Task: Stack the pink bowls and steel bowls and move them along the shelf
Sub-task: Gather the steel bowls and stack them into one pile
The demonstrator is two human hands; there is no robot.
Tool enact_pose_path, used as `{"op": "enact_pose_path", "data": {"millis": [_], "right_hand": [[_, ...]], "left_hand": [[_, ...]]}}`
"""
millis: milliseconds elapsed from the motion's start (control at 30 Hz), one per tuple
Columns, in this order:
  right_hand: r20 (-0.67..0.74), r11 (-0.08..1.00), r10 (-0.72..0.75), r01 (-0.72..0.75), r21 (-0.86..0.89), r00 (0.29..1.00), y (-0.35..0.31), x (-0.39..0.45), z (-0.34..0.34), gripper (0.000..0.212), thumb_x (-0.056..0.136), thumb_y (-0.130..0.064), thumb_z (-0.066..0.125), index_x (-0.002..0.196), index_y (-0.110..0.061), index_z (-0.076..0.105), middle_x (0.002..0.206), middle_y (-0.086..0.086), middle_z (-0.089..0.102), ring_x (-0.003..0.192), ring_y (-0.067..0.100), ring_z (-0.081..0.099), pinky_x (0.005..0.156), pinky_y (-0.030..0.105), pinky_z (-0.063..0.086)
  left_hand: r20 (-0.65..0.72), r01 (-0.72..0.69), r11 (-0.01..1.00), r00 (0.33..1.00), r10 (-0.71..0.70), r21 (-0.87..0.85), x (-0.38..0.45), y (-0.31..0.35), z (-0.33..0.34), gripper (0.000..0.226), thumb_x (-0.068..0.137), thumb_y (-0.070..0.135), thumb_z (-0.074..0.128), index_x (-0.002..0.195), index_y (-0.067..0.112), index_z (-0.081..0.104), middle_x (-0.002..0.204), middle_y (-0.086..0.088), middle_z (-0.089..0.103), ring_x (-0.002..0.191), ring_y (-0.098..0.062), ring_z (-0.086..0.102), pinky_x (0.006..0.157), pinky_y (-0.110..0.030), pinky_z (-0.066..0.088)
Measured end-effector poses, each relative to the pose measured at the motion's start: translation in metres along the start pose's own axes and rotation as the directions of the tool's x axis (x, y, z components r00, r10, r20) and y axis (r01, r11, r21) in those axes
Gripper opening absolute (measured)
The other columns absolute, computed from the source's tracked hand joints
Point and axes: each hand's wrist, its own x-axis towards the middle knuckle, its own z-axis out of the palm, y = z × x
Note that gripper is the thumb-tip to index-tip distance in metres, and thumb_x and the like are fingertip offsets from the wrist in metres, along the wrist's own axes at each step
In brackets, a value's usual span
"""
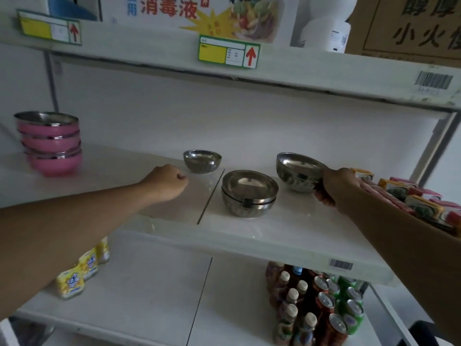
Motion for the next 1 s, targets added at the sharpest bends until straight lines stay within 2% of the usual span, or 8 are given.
{"op": "enact_pose_path", "data": {"millis": [133,300,400,467,567,667,867,1000], "right_hand": [[0.041,0.997,-0.074,0.075,-0.036,0.996,-0.013,0.03,0.017,0.032,0.104,-0.018,0.052,0.105,0.006,0.073,0.07,0.018,0.075,0.03,0.018,0.06,0.033,0.023,0.045],[0.158,0.994,-0.106,0.111,-0.023,0.982,-0.035,0.06,0.046,0.024,0.101,-0.011,0.053,0.1,0.003,0.072,0.066,0.015,0.071,0.034,0.019,0.059,0.039,0.024,0.048],[0.209,0.991,-0.126,0.131,-0.009,0.97,-0.045,0.08,0.069,0.023,0.107,-0.016,0.053,0.102,0.0,0.069,0.068,0.014,0.072,0.042,0.019,0.063,0.041,0.026,0.05],[0.253,0.987,-0.146,0.16,-0.034,0.956,-0.047,0.09,0.087,0.026,0.108,-0.018,0.054,0.101,0.0,0.071,0.062,0.013,0.072,0.047,0.021,0.064,0.04,0.027,0.048],[0.302,0.98,-0.155,0.184,-0.071,0.941,-0.051,0.1,0.106,0.031,0.108,-0.022,0.057,0.097,0.001,0.075,0.051,0.009,0.07,0.037,0.017,0.061,0.034,0.022,0.043],[0.318,0.982,-0.141,0.173,-0.076,0.938,-0.055,0.106,0.121,0.036,0.108,-0.027,0.057,0.096,0.001,0.076,0.051,0.009,0.071,0.035,0.016,0.06,0.036,0.022,0.046],[0.304,0.99,-0.103,0.127,-0.06,0.947,-0.056,0.111,0.143,0.042,0.108,-0.033,0.057,0.092,0.0,0.077,0.054,0.009,0.073,0.037,0.015,0.062,0.038,0.023,0.049],[0.275,0.992,-0.086,0.107,-0.061,0.957,-0.057,0.113,0.148,0.04,0.109,-0.03,0.056,0.092,-0.001,0.076,0.052,0.008,0.072,0.035,0.014,0.061,0.037,0.021,0.049]], "left_hand": [[0.013,0.023,1.0,1.0,-0.023,0.003,0.031,0.004,0.008,0.038,0.092,0.037,0.053,0.078,0.01,0.075,0.078,-0.007,0.08,0.079,-0.027,0.076,0.085,-0.039,0.063],[-0.002,0.081,0.996,0.997,-0.081,0.04,0.066,0.012,0.016,0.045,0.098,0.039,0.052,0.074,0.011,0.077,0.07,-0.004,0.081,0.071,-0.022,0.078,0.084,-0.036,0.063],[0.018,0.157,0.987,0.987,-0.158,0.016,0.081,0.016,0.02,0.045,0.101,0.041,0.051,0.089,0.007,0.078,0.085,-0.012,0.083,0.071,-0.028,0.08,0.073,-0.031,0.063],[0.041,0.261,0.958,0.965,-0.258,-0.119,0.089,0.017,0.021,0.047,0.105,0.045,0.054,0.109,0.003,0.073,0.094,-0.014,0.081,0.066,-0.028,0.079,0.061,-0.031,0.064],[0.099,0.394,0.876,0.919,-0.382,-0.279,0.101,0.02,0.024,0.057,0.107,0.048,0.055,0.132,-0.003,0.059,0.102,-0.02,0.077,0.06,-0.027,0.075,0.043,-0.027,0.058],[0.115,0.426,0.821,0.903,-0.415,-0.381,0.12,0.018,0.028,0.059,0.109,0.047,0.054,0.142,-0.001,0.049,0.108,-0.024,0.073,0.063,-0.026,0.071,0.041,-0.028,0.059],[0.133,0.46,0.79,0.884,-0.447,-0.404,0.164,0.002,0.045,0.048,0.109,0.048,0.046,0.122,0.002,0.053,0.095,-0.02,0.069,0.059,-0.025,0.066,0.034,-0.025,0.052],[0.155,0.47,0.789,0.881,-0.447,-0.396,0.185,-0.002,0.056,0.033,0.106,0.027,0.049,0.124,0.001,0.061,0.087,-0.017,0.069,0.05,-0.023,0.063,0.033,-0.022,0.047]]}}
